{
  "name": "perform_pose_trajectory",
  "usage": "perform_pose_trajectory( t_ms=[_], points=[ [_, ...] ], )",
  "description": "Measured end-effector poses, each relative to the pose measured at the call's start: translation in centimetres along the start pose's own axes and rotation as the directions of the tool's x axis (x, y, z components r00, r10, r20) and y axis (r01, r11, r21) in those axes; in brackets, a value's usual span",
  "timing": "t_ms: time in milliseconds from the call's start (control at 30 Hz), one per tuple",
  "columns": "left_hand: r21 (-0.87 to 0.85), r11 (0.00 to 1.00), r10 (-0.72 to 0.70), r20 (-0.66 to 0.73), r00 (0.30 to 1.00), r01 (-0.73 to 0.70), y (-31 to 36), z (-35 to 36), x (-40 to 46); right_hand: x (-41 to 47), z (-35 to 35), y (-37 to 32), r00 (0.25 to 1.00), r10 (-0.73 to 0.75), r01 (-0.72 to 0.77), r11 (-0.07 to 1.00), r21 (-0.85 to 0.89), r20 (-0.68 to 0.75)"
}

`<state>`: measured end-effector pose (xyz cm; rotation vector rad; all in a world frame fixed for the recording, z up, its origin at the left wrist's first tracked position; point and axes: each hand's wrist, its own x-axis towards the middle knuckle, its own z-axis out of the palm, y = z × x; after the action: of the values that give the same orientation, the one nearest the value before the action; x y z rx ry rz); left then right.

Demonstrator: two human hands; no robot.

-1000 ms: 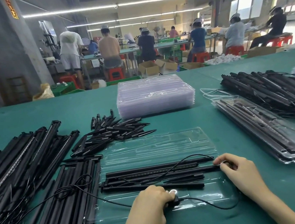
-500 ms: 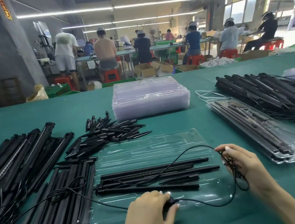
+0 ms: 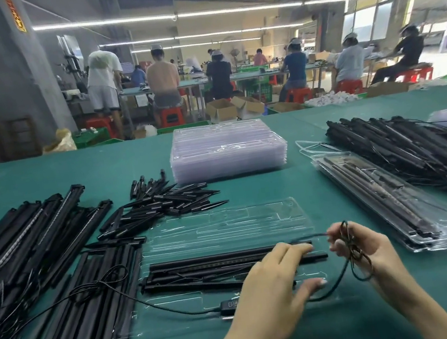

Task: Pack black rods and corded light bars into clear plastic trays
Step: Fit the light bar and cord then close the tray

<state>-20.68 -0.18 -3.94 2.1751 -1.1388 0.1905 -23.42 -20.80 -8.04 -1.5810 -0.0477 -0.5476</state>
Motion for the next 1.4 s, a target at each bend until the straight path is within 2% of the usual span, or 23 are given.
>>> perform_pose_trajectory(
  t_ms=[67, 133, 233, 300, 433, 500, 567, 667, 800, 900, 1000, 1067, 1133, 1167, 1233, 1300, 1333, 1400],
  points=[
    [-0.061, 0.998, -0.011, -0.039, 0.999, 0.009, 0.3, 0.1, 0.5, 0.0, 0.2, -0.1, 0.999, -0.035, 0.035, 0.996, -0.079, 0.001],
    [-0.082, 0.997, -0.024, -0.098, 0.995, 0.016, 0.4, 0.3, 0.9, 0.2, 0.2, 0.1, 0.999, -0.017, 0.01, 0.992, -0.128, -0.052],
    [-0.136, 0.989, -0.073, -0.14, 0.987, 0.054, 0.3, 0.2, 1.6, 0.4, 0.1, 0.2, 0.979, 0.11, -0.133, 0.983, -0.129, -0.173],
    [-0.165, 0.984, -0.096, -0.143, 0.985, 0.072, 0.3, 0.0, 2.1, 0.4, 0.3, 0.2, 0.967, 0.185, -0.198, 0.978, -0.061, -0.172],
    [0.152, 0.986, -0.04, -0.175, 0.984, 0.067, 0.0, 0.3, 3.1, 0.3, 0.6, 0.1, 0.965, 0.212, -0.209, 0.977, 0.037, -0.152],
    [0.203, 0.978, -0.025, -0.128, 0.991, 0.05, -0.2, 0.4, 3.7, 0.3, 0.8, 0.1, 0.969, 0.165, -0.162, 0.986, 0.029, -0.186],
    [0.152, 0.987, -0.047, -0.082, 0.996, 0.059, -0.7, 0.3, 4.6, 0.2, 1.0, 0.2, 0.967, 0.068, -0.077, 0.997, -0.029, -0.247],
    [-0.129, 0.985, -0.125, -0.049, 0.991, 0.118, -1.5, -0.8, 5.8, 0.2, 1.4, 0.5, 0.95, -0.076, 0.032, 0.989, -0.146, -0.303],
    [-0.314, 0.948, -0.035, 0.035, 0.999, 0.044, -1.7, -1.1, 5.4, 1.0, 1.6, 0.4, 0.968, -0.087, 0.065, 0.993, -0.099, -0.234],
    [-0.238, 0.971, -0.01, 0.114, 0.993, 0.037, -2.1, -0.2, 4.5, 1.5, 1.8, 0.4, 0.972, -0.024, 0.015, 0.999, -0.038, -0.232],
    [-0.158, 0.987, 0.039, 0.238, 0.971, -0.001, -1.6, 0.7, 4.3, 1.3, 1.7, 0.8, 0.974, -0.064, 0.037, 0.991, -0.125, -0.219],
    [-0.161, 0.986, 0.079, 0.249, 0.965, -0.039, -1.0, 1.1, 4.5, 1.2, 1.4, 1.0, 0.976, -0.117, 0.076, 0.974, -0.214, -0.183],
    [-0.178, 0.984, 0.069, 0.235, 0.969, -0.027, -1.0, 1.5, 4.7, 1.3, 1.3, 1.0, 0.982, -0.134, 0.1, 0.967, -0.233, -0.136],
    [-0.156, 0.988, 0.049, 0.225, 0.973, -0.013, -1.2, 1.6, 4.9, 1.4, 1.3, 0.9, 0.986, -0.123, 0.1, 0.977, -0.187, -0.111],
    [-0.039, 0.999, -0.011, 0.19, 0.982, 0.018, -1.5, 2.0, 5.3, 1.3, 1.5, 0.7, 0.996, -0.058, 0.06, 0.998, 0.027, -0.065],
    [0.15, 0.988, -0.063, 0.105, 0.993, 0.047, -1.7, 2.3, 5.9, 1.0, 1.7, -0.1, 0.998, -0.026, 0.009, 0.959, 0.285, 0.056],
    [0.236, 0.97, -0.077, 0.049, 0.996, 0.064, -1.7, 2.4, 6.2, 0.8, 1.6, -0.5, 0.992, -0.035, -0.012, 0.932, 0.361, 0.122],
    [0.342, 0.936, -0.077, -0.041, 0.996, 0.087, -2.1, 2.6, 6.9, 0.5, 1.3, -0.8, 0.987, -0.047, -0.015, 0.928, 0.373, 0.156]
  ],
)
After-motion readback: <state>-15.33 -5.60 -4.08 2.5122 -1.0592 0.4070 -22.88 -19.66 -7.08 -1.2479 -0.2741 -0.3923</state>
